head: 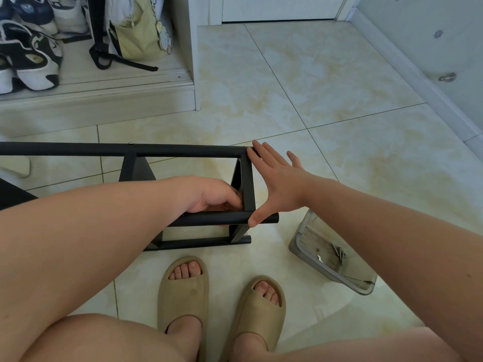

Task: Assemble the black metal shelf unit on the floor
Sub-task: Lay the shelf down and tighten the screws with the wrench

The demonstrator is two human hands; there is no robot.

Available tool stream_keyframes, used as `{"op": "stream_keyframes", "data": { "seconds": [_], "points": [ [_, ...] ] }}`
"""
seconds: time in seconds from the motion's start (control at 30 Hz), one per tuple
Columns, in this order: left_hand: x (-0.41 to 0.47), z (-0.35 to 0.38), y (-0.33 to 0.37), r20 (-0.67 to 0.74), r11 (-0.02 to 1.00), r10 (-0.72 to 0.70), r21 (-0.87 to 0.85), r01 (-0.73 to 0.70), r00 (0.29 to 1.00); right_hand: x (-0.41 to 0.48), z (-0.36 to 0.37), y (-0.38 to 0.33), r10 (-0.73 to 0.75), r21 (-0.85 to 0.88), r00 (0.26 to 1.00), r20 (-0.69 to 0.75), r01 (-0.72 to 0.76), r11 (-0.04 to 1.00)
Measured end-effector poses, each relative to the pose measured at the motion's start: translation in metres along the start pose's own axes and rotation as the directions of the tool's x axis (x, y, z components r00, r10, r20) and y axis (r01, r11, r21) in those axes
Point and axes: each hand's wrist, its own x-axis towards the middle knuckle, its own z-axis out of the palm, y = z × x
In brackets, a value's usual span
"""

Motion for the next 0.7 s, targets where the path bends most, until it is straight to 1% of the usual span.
{"op": "stream_keyframes", "data": {
  "seconds": [0.1, 0.2, 0.27, 0.33, 0.43, 0.7],
  "points": [
    [-0.0005, -0.0022, -0.0014, 0.02, 0.999, 0.02, -0.045, -0.019, 1.0, 0.0003, 0.0003, -0.0004, 0.0, -0.006, 1.0, -0.001, 0.0, 1.0],
    [-0.0008, -0.0026, -0.0027, 0.046, 0.997, -0.014, -0.076, 0.017, 0.999, 0.0006, 0.0004, -0.0002, 0.001, -0.007, 1.0, 0.0, -0.001, 1.0],
    [0.0, -0.0011, -0.0028, 0.026, 0.997, -0.06, -0.054, 0.062, 0.998, 0.0005, 0.0005, 0.0, 0.001, -0.006, 1.0, 0.0, -0.001, 1.0],
    [0.0003, 0.0005, -0.0018, -0.012, 0.996, -0.087, 0.005, 0.088, 0.996, 0.0004, 0.0008, 0.0001, 0.001, -0.003, 1.0, 0.001, -0.001, 1.0],
    [-0.0006, 0.0019, 0.0004, -0.024, 0.997, -0.057, 0.041, 0.058, 0.998, 0.0007, 0.0009, 0.0001, 0.0, -0.003, 1.0, 0.0, 0.0, 1.0],
    [-0.0023, 0.0011, 0.0, 0.009, 1.0, -0.027, -0.009, 0.027, 1.0, 0.001, 0.0008, 0.0006, 0.002, -0.002, 1.0, 0.003, -0.002, 1.0]
  ]
}}
